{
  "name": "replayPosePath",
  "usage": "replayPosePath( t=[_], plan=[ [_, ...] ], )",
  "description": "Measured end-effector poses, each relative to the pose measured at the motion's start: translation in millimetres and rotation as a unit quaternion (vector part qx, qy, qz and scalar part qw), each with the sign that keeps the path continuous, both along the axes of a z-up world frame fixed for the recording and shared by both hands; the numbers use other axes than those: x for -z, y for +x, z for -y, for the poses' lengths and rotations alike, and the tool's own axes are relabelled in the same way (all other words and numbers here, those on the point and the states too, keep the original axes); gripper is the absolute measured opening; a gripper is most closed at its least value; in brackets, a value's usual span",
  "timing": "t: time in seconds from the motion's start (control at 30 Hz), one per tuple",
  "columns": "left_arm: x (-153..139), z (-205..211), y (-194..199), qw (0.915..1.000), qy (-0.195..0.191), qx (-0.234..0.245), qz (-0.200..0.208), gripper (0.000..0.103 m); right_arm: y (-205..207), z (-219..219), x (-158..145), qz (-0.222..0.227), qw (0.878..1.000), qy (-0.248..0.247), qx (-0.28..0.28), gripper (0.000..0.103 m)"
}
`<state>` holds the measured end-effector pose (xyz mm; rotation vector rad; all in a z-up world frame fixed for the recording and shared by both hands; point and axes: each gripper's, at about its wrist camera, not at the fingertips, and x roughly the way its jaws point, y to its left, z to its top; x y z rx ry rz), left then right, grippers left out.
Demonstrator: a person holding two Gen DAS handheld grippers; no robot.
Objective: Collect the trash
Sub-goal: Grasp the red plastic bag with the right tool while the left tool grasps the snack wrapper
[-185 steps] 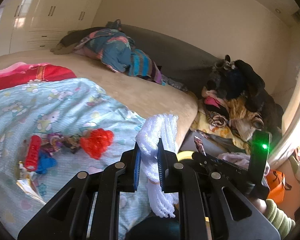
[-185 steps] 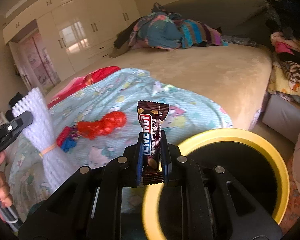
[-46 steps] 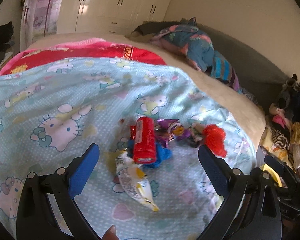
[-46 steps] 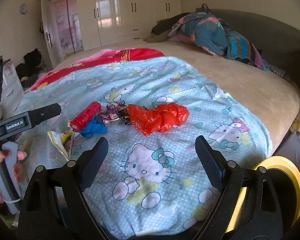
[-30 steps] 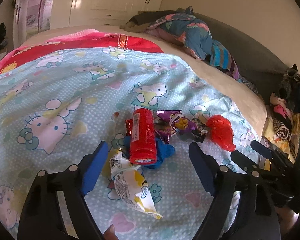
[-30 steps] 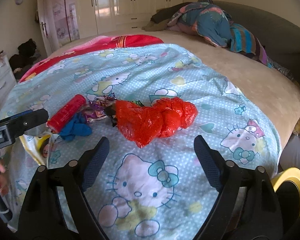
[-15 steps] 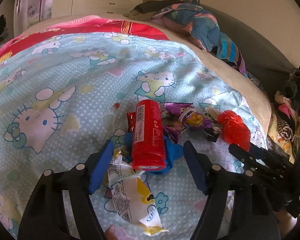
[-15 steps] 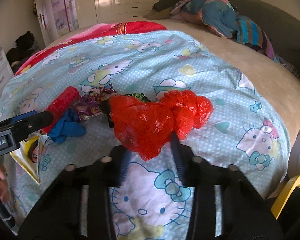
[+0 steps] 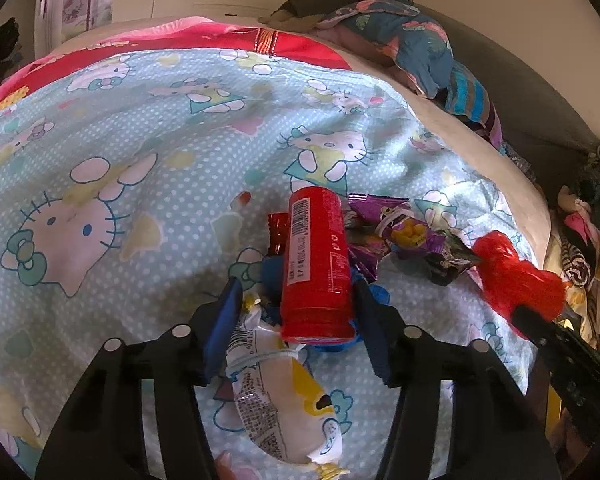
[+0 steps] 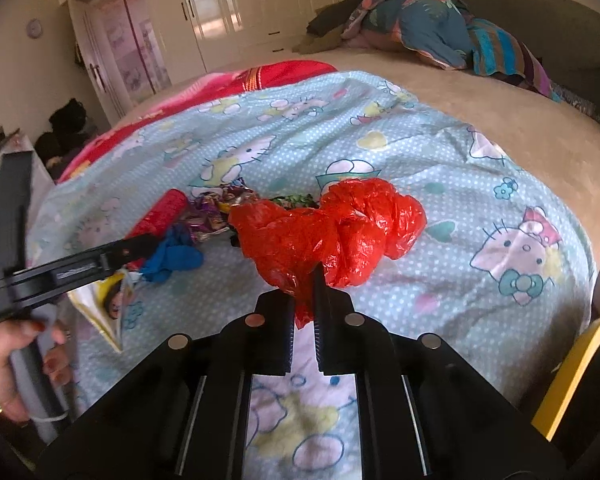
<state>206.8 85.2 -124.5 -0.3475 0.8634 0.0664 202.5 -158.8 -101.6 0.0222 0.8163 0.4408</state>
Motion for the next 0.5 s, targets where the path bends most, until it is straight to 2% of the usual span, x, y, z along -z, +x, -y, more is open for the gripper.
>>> replayPosePath(
  t=[0.13, 0.17, 0.23, 0.33, 0.4, 0.43, 0.5],
  plan=[
    [0.7, 0.6, 0.1, 1.0000, 0.000, 0.003, -0.004, 0.049, -10.6, 5.6, -4.8, 0.004, 1.000, 0.010, 0.002, 0.005],
    [0.7, 1.2, -0.2, 1.0000, 0.002, 0.004, -0.004, 0.042, -13.7, 7.2, -5.7, 0.005, 1.000, 0.012, 0.001, 0.005],
    [0.8, 1.8, -2.1, 1.0000, 0.003, 0.005, -0.005, 0.038, -17.7, 10.6, -7.2, 0.006, 1.000, 0.016, 0.002, 0.005],
    [-1.1, 0.2, -8.7, 1.0000, -0.003, 0.002, 0.003, 0.024, -23.2, 18.2, -9.8, 0.006, 1.000, 0.027, 0.006, 0.004],
    [-5.1, -1.4, -14.0, 0.9998, -0.013, -0.001, 0.014, 0.020, -26.2, 25.2, -12.4, 0.006, 0.999, 0.037, 0.009, 0.004],
    [-7.9, -1.8, -16.4, 0.9997, -0.015, -0.002, 0.019, 0.009, -27.2, 27.6, -13.6, 0.005, 0.999, 0.040, 0.011, 0.004],
    [-14.0, -2.1, -20.2, 0.9993, -0.022, 0.001, 0.031, 0.009, -29.8, 32.6, -17.0, 0.007, 0.999, 0.046, 0.014, 0.004]
  ],
)
